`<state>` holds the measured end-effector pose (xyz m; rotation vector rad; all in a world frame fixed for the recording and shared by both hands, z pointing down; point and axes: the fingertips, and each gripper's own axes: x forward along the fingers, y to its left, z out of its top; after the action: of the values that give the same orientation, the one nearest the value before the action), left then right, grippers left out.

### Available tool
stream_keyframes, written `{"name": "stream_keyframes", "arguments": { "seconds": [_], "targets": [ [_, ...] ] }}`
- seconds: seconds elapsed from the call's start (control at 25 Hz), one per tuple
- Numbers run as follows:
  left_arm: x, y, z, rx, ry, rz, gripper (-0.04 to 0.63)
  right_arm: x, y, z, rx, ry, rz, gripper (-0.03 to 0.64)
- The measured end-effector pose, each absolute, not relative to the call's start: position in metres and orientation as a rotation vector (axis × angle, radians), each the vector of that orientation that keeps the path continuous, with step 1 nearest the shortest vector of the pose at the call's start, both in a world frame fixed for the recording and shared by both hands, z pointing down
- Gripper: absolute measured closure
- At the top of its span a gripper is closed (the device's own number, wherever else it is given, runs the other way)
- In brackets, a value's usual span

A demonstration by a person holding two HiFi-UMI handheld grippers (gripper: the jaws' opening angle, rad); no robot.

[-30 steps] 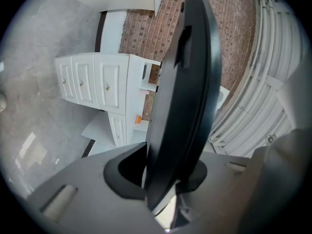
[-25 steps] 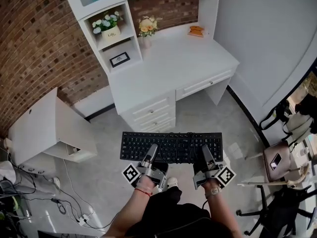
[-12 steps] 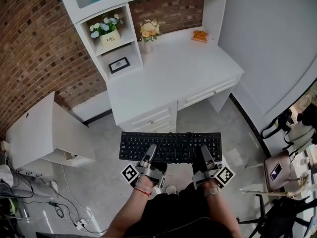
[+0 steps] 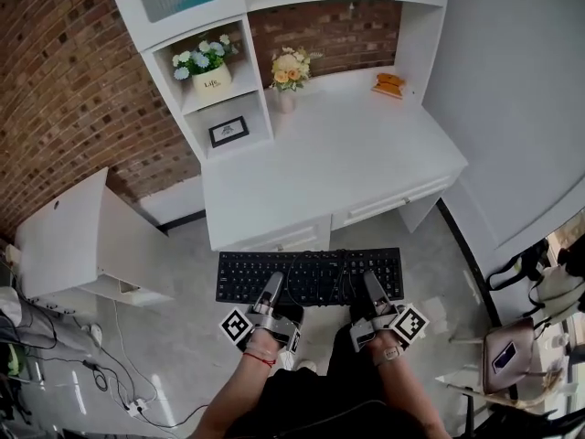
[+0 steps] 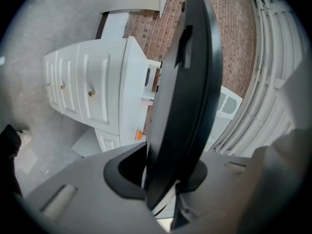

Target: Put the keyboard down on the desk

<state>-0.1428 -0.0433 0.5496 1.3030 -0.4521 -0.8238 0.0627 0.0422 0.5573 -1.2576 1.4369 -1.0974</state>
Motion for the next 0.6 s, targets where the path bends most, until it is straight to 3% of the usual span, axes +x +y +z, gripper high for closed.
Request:
{"name": "stream_keyframes", "arguments": {
  "seconds": [0.6],
  "targets": [
    [-0.046,-0.106,0.549,1.282,-0.556,-0.87,0.515,0.167,-0.04,0.563,-1.195,1.468,-1.2,0.538]
  ]
}}
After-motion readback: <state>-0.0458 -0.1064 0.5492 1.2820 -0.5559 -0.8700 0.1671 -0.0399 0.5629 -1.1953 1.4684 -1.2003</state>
